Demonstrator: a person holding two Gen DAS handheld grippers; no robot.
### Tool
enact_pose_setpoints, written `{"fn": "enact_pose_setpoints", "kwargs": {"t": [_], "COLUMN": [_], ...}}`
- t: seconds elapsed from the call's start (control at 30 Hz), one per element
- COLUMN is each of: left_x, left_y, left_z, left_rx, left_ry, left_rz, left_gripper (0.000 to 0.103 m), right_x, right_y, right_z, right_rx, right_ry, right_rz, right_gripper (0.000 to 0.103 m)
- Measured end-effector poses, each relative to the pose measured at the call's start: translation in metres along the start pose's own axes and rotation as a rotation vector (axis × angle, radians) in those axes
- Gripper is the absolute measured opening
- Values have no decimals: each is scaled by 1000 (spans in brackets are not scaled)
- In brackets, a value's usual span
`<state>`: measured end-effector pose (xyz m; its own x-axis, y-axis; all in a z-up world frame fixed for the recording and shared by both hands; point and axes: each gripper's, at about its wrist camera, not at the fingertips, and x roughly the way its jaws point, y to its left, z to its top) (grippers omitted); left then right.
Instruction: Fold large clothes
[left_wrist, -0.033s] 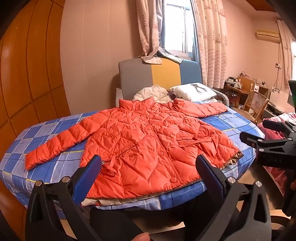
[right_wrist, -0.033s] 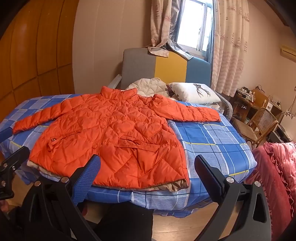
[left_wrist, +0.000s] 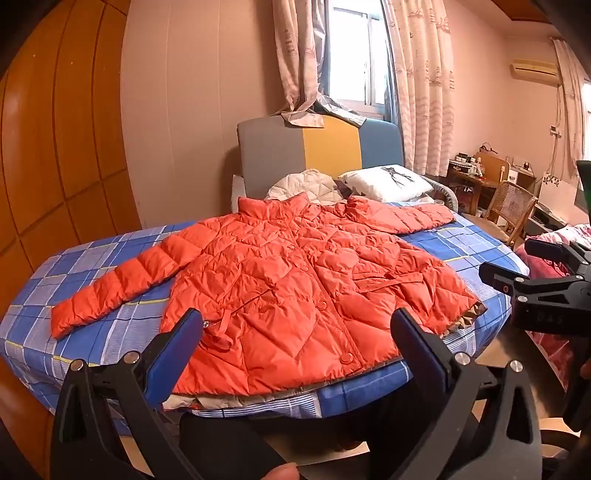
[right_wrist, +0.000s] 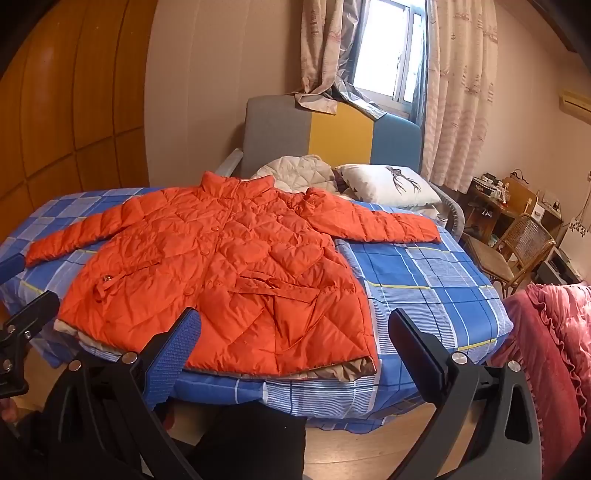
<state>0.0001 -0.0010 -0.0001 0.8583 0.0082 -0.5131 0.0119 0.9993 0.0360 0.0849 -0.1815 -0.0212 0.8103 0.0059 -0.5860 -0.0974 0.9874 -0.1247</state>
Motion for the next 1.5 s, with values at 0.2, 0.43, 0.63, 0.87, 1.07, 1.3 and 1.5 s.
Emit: {"fn": "enact_pose_setpoints", "kwargs": {"t": [0.2,0.43,0.63,0.87,1.07,1.3,1.5], "left_x": [0,0,1,4,6,7,9], "left_y": [1,11,3,1,2,2,1], "left_z": [0,-6,-2,-3,-5,-7,-9], "left_rx": [-11,-11,-6,-11,-14,-15,-16], "left_ry": [0,-1,3,9,10,13,15], "left_rz": [-6,-9,4,13,15,20,25], "left_gripper": [101,101,101,101,101,101,101], "right_x": [0,1,4,6,8,8,12], "right_y": [1,3,2,3,2,3,4], "right_z": [-1,-4,-6,-7,-9,-8,-10], "right_rx": [-5,-6,-6,-6,-3,-4,-2], "right_ry": [0,3,8,16,21,26,37], "right_rz": [1,7,8,9,12,12,16], "right_gripper": [100,100,100,100,100,100,100]}}
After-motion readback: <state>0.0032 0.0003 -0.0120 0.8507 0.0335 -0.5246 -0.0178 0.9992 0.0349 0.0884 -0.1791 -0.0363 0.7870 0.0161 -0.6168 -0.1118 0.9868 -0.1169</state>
